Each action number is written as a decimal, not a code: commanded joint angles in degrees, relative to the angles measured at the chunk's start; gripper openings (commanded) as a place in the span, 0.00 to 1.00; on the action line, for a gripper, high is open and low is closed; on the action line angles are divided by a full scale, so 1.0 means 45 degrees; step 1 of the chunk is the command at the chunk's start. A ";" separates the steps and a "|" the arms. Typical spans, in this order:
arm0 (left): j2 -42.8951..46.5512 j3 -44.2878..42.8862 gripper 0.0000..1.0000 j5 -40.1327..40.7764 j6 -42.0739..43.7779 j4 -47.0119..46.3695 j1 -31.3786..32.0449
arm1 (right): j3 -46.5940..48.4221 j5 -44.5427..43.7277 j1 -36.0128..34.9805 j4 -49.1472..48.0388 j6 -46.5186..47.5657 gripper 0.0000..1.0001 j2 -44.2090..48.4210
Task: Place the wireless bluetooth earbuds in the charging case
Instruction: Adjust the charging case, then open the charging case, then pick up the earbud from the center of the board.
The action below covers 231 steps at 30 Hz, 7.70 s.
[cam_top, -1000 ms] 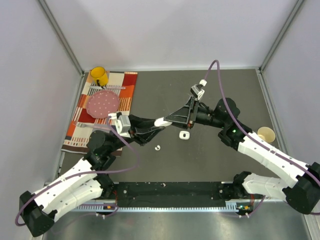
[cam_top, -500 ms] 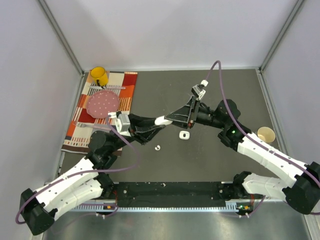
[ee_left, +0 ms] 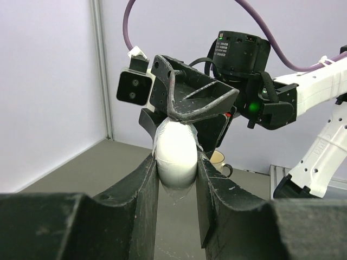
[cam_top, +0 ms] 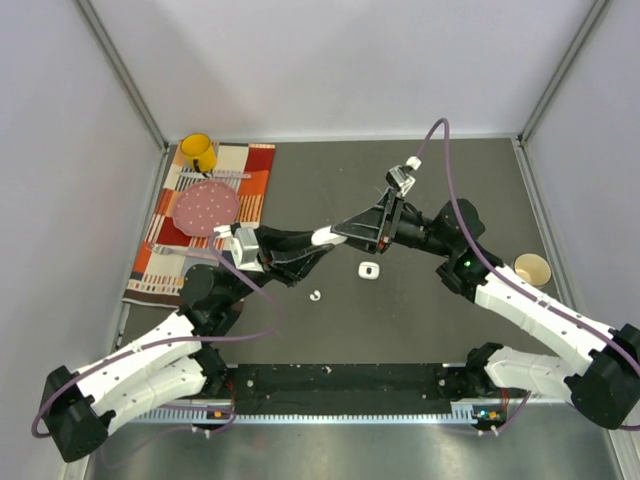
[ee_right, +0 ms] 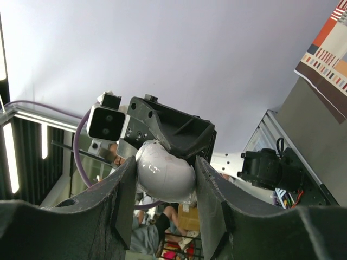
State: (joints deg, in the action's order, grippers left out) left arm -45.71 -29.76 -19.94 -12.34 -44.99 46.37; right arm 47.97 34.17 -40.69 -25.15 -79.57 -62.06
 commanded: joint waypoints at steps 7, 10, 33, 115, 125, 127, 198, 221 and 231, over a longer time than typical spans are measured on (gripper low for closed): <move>-0.0681 -0.0222 0.36 -0.0040 -0.0188 -0.0042 0.0438 | -0.0073 0.0863 -0.0314 -0.0447 -0.0033 0.00 -0.0056; -0.0681 -0.0281 0.36 0.0076 -0.0129 0.0115 0.0477 | -0.0073 0.0863 -0.0295 -0.0428 -0.0052 0.00 -0.0056; -0.0467 0.0167 0.41 0.0642 -0.0227 -0.0685 0.0536 | -0.0698 0.0199 -0.0314 -0.2770 -0.0853 0.00 0.0373; 0.0725 0.1633 0.00 -0.2091 0.0359 -0.4825 0.0672 | 0.2779 -0.2944 -0.1896 0.6858 1.0788 0.80 0.1468; 0.0959 0.1769 0.00 -0.2638 0.0203 -0.4631 0.0672 | 0.2798 -0.3297 -0.1876 0.5980 1.0026 0.82 0.1390; 0.1056 0.1827 0.00 -0.2658 0.0222 -0.4475 0.0692 | 0.2857 -0.3317 -0.1876 0.5824 0.9831 0.82 0.1273; 0.4827 0.2512 0.00 0.0038 0.2019 0.0233 0.0672 | 0.5063 -0.3200 0.3866 0.7737 0.9811 0.36 -0.9879; 0.4651 0.2472 0.00 0.0154 0.2078 0.0350 0.0653 | 0.6001 -0.3122 0.3885 0.7737 1.0163 0.30 -1.1852; 0.4534 0.2511 0.00 0.0057 0.2019 0.0213 0.0653 | 0.5591 -0.3219 0.3378 0.7717 1.0417 0.29 -1.1950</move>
State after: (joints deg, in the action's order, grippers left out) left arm -24.93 -16.71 -20.03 -3.49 -41.91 49.23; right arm 72.49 20.64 -24.23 10.41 -34.39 -114.56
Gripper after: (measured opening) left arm 0.339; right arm 0.294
